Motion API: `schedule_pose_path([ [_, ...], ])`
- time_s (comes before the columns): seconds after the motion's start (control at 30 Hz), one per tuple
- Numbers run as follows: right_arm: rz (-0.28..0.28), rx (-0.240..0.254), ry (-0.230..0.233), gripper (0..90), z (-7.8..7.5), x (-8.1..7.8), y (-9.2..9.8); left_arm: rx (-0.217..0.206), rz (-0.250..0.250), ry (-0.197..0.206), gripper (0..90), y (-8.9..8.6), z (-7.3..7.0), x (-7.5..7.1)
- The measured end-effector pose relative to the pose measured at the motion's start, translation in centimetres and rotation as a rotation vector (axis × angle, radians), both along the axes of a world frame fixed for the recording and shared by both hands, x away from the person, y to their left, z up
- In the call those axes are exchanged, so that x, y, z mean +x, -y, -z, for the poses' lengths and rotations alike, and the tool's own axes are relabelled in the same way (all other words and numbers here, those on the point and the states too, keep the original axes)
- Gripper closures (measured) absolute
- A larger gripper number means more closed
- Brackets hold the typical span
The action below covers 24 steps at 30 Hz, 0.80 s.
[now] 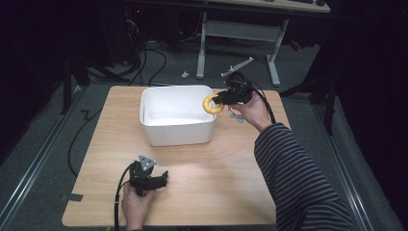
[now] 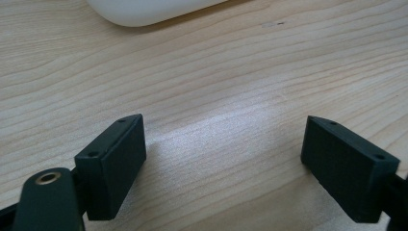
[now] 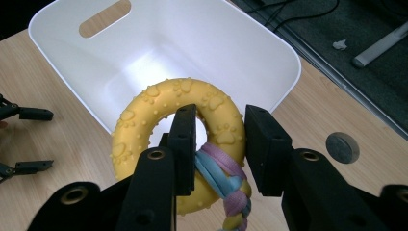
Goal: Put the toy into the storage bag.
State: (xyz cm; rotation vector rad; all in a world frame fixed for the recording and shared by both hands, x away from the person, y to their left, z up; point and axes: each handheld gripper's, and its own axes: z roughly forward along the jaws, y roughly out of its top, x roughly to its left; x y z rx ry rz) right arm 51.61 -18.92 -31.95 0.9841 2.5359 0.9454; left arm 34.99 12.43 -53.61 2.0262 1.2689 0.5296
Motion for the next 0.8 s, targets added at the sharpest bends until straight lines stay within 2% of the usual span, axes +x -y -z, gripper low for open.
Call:
schedule_pose_path([
  [0.2,-0.002,0.002,-0.008,66.6,0.2,0.4,-0.5,0.0,0.0,0.0,16.1,0.0,0.0,0.0],
  [0.37,-0.011,0.0,-0.004,66.6,-0.2,0.8,-1.2,-0.001,-0.001,0.0,16.1,0.0,0.0,0.0],
  [0.5,-0.03,0.0,0.0,66.5,-0.5,1.0,-2.1,-0.001,0.0,-0.001,16.1,0.0,0.0,0.0],
  [0.6,-0.046,-0.017,-0.002,66.5,-0.2,1.2,-3.0,-0.001,-0.001,-0.001,16.1,0.0,0.0,0.0],
  [0.8,-0.056,-0.019,-0.009,66.5,0.0,1.4,-3.9,-0.001,0.0,-0.001,16.1,0.0,0.0,0.0],
])
